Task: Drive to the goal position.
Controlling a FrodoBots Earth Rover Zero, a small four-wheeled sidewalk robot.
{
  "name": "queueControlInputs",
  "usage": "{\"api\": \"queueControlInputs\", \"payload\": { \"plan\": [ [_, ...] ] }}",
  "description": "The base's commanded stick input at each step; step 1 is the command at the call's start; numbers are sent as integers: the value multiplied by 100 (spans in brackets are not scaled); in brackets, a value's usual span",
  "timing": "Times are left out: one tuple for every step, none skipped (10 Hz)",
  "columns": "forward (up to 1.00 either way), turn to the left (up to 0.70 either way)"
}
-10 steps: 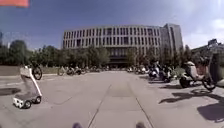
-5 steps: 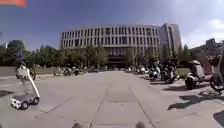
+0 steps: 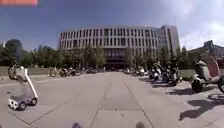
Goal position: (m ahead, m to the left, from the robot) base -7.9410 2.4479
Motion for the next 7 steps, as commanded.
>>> {"api": "queueControlInputs", "payload": {
  "plan": [
    [70, -6],
    [70, 2],
    [70, 8],
    [70, 8],
    [70, 8],
    [70, 8],
    [70, 8]
  ]
}}
